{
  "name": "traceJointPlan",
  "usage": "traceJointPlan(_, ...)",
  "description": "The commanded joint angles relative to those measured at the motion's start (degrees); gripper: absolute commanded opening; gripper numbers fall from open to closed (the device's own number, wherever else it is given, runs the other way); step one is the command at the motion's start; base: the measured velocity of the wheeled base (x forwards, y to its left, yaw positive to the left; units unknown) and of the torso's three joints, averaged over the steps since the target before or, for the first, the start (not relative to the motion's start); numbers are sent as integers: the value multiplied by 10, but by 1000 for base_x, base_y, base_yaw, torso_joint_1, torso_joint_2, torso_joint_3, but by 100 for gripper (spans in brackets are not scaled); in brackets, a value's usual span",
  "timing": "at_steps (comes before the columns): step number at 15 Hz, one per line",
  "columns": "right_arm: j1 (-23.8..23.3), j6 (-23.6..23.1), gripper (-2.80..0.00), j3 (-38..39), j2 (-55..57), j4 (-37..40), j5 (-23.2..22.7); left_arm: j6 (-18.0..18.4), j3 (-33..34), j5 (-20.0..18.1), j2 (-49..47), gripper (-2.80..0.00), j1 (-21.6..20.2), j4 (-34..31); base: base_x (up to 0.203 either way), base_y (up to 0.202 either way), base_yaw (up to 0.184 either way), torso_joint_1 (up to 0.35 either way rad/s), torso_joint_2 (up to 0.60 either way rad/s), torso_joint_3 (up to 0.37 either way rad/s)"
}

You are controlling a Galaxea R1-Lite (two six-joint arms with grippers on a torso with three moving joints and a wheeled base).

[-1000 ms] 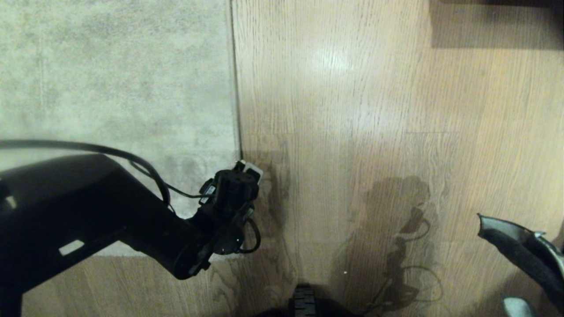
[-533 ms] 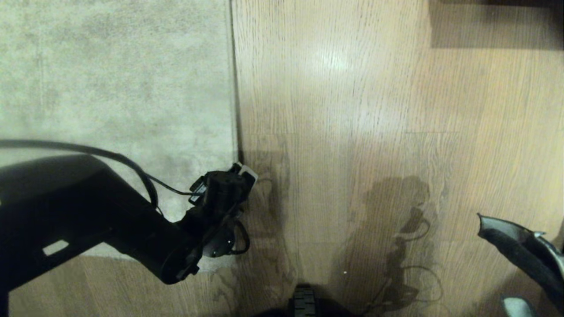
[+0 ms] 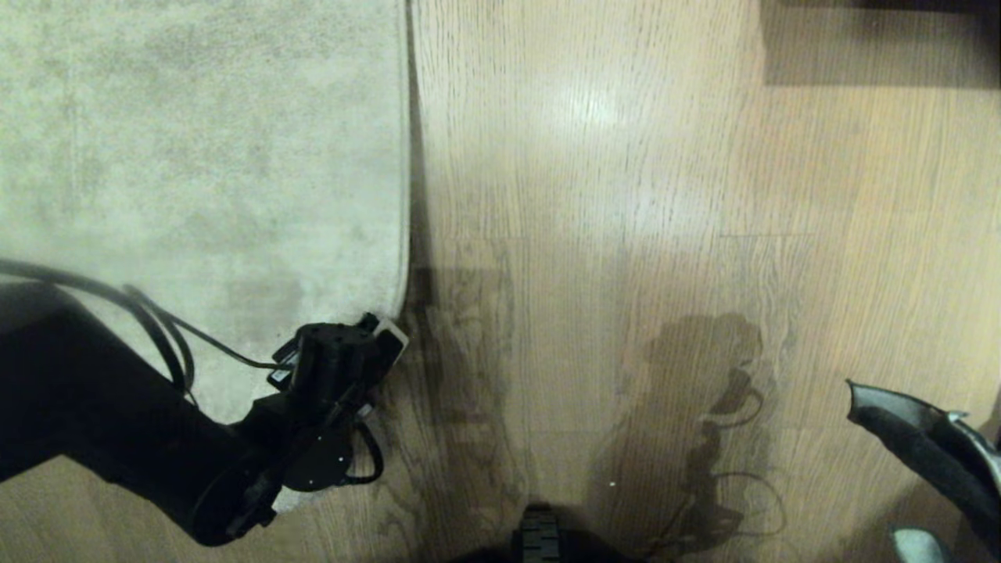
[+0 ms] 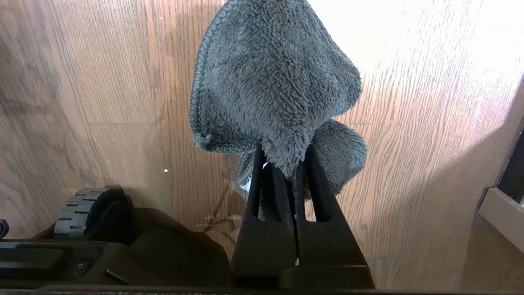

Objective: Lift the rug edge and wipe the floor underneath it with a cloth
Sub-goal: Lift up the carpet

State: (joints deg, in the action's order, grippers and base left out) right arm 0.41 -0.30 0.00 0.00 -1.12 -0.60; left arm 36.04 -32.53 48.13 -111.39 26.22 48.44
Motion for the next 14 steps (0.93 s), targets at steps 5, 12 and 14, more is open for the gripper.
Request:
traceJointPlan(5, 0, 0, -280, 0, 1, 0, 0, 90, 41, 1, 76, 0, -43, 3, 0, 0, 0, 0, 0, 0)
traceJointPlan(12, 0, 0, -280, 0, 1, 0, 0, 188, 43, 4, 133, 0, -21, 2, 0, 0, 0, 0, 0, 0)
traceJointPlan(14, 0, 0, -280, 0, 0, 0, 0, 205, 42, 4, 144, 0, -16, 0, 0, 0, 0, 0, 0, 0)
